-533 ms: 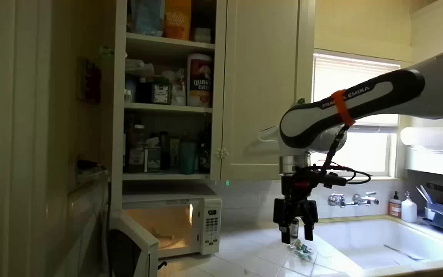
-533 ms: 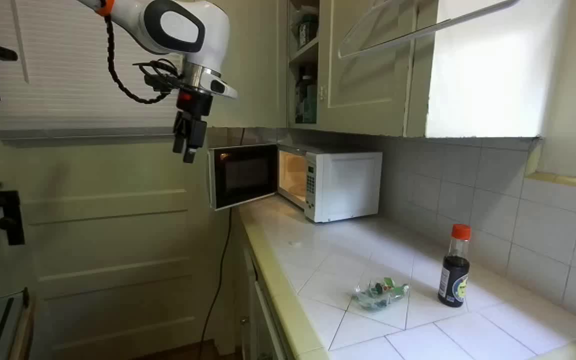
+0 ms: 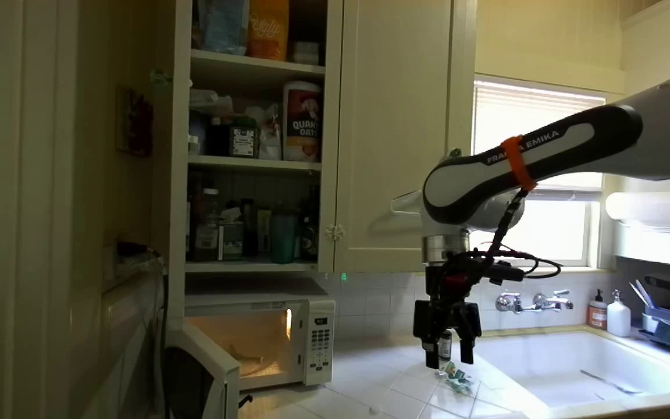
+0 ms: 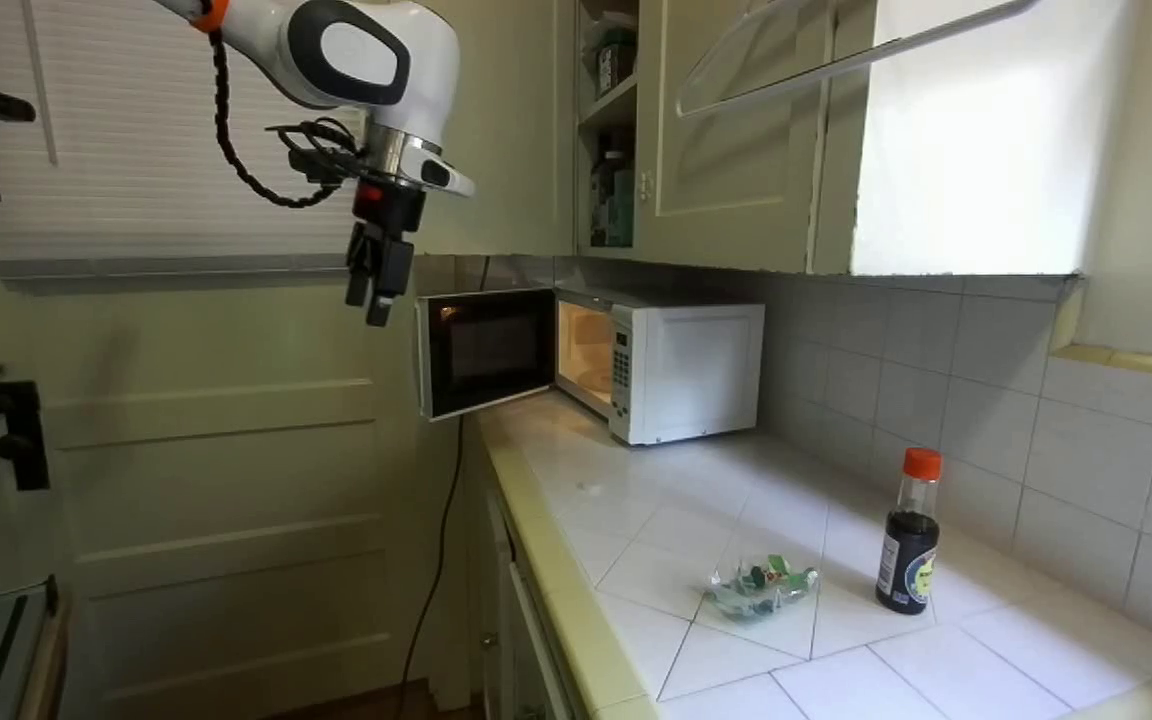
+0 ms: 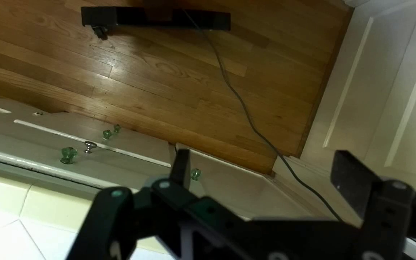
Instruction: Put the green cup in the microwave
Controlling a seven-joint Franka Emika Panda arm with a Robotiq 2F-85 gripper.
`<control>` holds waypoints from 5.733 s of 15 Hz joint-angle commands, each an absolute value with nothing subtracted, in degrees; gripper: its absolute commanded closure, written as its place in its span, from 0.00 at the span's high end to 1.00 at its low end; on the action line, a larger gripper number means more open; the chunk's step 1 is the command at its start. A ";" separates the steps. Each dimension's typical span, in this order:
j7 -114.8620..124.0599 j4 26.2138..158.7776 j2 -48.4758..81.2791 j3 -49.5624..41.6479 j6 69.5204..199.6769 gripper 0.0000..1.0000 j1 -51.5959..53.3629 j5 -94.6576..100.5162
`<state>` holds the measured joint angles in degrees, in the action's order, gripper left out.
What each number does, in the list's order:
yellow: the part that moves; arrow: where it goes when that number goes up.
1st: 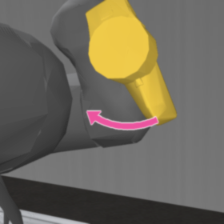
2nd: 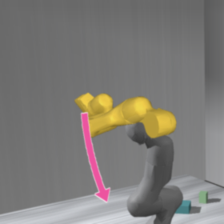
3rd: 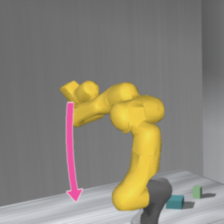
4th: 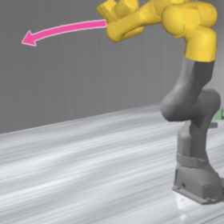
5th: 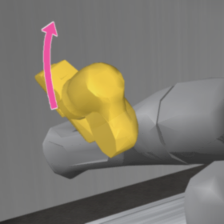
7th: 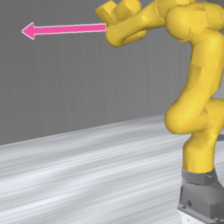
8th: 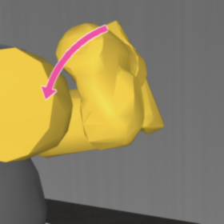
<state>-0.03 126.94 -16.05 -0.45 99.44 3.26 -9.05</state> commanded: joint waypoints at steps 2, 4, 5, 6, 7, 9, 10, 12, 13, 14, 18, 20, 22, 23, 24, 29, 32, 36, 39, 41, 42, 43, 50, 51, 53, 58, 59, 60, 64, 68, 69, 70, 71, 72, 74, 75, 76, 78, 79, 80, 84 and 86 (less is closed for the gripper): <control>3.49 126.04 -15.70 2.10 106.38 1.00 2.54 -5.38; 4.89 123.73 -14.82 3.81 111.69 1.00 2.88 -1.91; 5.65 122.75 -14.70 4.81 113.85 1.00 3.08 0.14; 6.56 121.02 -13.68 6.08 115.87 1.00 3.40 2.38; 7.99 119.65 -13.14 7.36 117.73 1.00 3.52 4.97; 11.38 115.96 -11.02 10.12 121.19 1.00 3.79 10.70; 13.21 113.84 -9.90 11.30 122.59 1.00 3.72 14.02; 17.64 109.29 -7.29 13.21 125.12 1.00 3.39 21.35; 19.96 106.94 -5.66 13.76 126.65 1.00 3.28 24.97; 21.27 103.98 -3.93 14.09 125.04 1.00 3.49 27.57; 19.71 104.90 -4.93 12.57 125.17 1.00 4.91 26.05; 19.78 104.43 -4.25 12.44 125.26 1.00 4.92 26.26; 19.81 104.29 -4.15 12.44 125.26 1.00 4.94 26.29; 22.31 104.03 -3.68 12.24 127.79 1.00 4.70 27.93; 26.20 102.56 -2.08 12.01 131.39 1.00 4.26 31.05; 36.70 90.53 8.43 9.23 145.13 1.00 5.05 41.05; 42.00 80.99 16.35 9.40 148.49 1.00 5.62 50.18; 48.74 73.50 22.81 8.14 146.44 1.00 9.54 59.88; 56.77 72.07 24.01 5.76 144.82 1.00 12.52 67.33; 62.50 73.02 23.33 3.95 142.81 1.00 14.28 72.52; 64.46 74.23 22.67 3.44 141.74 1.00 14.84 74.48; 66.54 75.49 22.08 2.89 140.29 1.00 15.47 76.56; 68.53 81.03 22.05 4.50 146.15 1.00 12.83 73.85; 69.17 81.01 22.33 4.44 148.30 1.00 12.24 73.47; 69.38 80.49 23.20 4.21 151.98 1.00 11.05 72.87; 68.20 79.68 23.66 3.86 151.39 1.00 10.68 72.31; 68.20 79.63 23.65 3.89 151.39 1.00 10.75 72.31; 73.66 78.24 23.17 2.34 153.06 1.00 12.05 77.52; 85.61 73.01 25.84 0.43 151.70 1.00 13.16 86.02; 88.81 70.13 29.00 0.67 152.94 1.00 12.14 85.81; 88.86 69.25 30.09 0.64 152.77 1.00 12.15 85.83; 88.39 68.54 30.98 0.79 152.87 1.00 12.02 85.32; 88.15 67.99 31.77 0.82 152.72 1.00 12.10 85.31; 87.63 67.48 32.61 0.93 152.92 1.00 12.08 85.19; 87.62 66.32 34.11 0.86 152.15 1.00 12.35 85.31; 87.98 65.96 34.55 0.66 151.57 1.00 12.60 85.65; 87.55 65.82 35.02 0.81 151.50 1.00 12.49 85.19; 86.93 65.26 36.17 0.96 151.15 1.00 12.33 84.55; 86.82 64.59 36.94 0.87 150.95 1.00 12.34 84.64; 86.43 63.80 37.76 0.82 150.79 1.00 12.30 84.61; 84.31 59.61 41.03 0.74 149.42 1.00 12.12 83.93; 82.84 56.90 42.92 0.94 149.37 1.00 11.86 83.40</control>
<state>85.47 62.76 38.86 0.67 150.41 12.13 84.71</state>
